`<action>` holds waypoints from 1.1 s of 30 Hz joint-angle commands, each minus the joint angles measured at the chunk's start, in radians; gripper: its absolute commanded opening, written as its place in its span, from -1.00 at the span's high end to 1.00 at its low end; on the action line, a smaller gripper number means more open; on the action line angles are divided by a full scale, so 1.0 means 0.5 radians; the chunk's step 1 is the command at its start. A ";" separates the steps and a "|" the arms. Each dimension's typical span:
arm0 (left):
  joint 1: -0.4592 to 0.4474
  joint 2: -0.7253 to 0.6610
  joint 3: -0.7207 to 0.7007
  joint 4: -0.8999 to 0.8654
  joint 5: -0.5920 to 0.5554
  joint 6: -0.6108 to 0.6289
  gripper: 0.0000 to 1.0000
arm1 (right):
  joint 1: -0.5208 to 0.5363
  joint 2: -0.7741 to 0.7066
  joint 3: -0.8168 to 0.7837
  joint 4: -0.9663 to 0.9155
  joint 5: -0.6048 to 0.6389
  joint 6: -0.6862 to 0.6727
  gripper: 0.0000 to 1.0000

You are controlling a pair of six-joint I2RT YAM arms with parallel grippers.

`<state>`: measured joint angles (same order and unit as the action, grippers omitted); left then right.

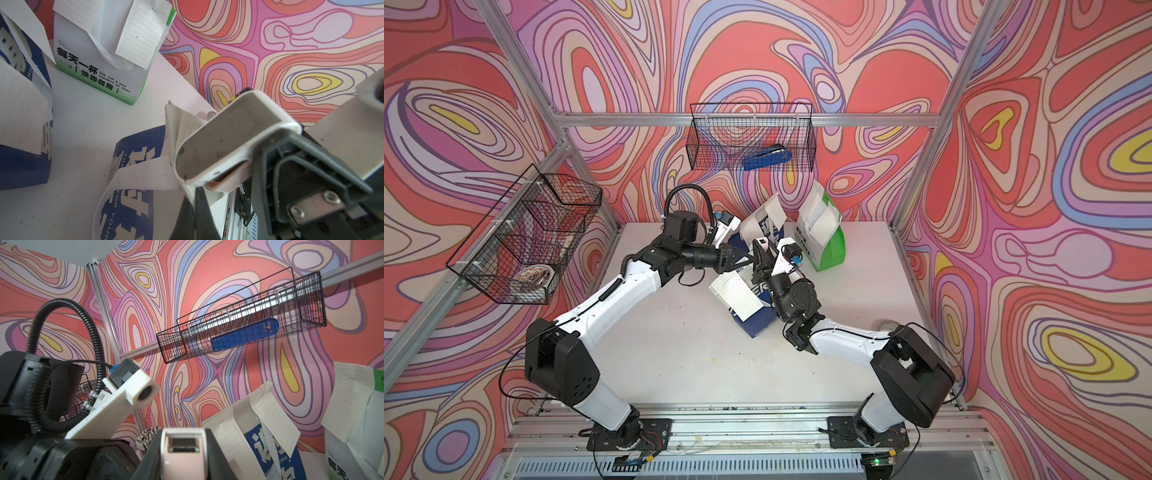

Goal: Staple the receipts to the bags
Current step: Place the stapler in the takeout bag.

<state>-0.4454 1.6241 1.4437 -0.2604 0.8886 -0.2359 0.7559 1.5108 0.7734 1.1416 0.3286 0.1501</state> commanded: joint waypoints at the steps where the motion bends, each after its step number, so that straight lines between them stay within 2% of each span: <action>1: -0.027 -0.122 0.064 0.155 0.124 0.086 1.00 | -0.001 0.075 0.023 -0.045 -0.013 -0.039 0.88; 15: -0.051 -0.167 0.108 -0.099 0.082 0.427 1.00 | -0.018 0.053 0.080 -0.279 -0.128 0.035 0.87; 25: -0.051 -0.236 0.098 -0.240 -0.164 0.689 1.00 | -0.018 -0.188 0.157 -0.935 -0.152 0.139 0.85; 29: -0.057 -0.248 0.083 -0.252 -0.221 0.772 1.00 | -0.018 -0.174 0.251 -1.151 -0.180 0.149 0.83; 33: -0.095 -0.255 0.073 -0.278 -0.284 0.895 1.00 | -0.021 -0.144 0.275 -1.202 -0.169 0.169 0.80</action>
<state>-0.4732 1.5570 1.4441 -0.4469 0.7273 0.1238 0.7521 1.4212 0.9009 0.6518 0.2455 0.2218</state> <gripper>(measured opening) 0.052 0.295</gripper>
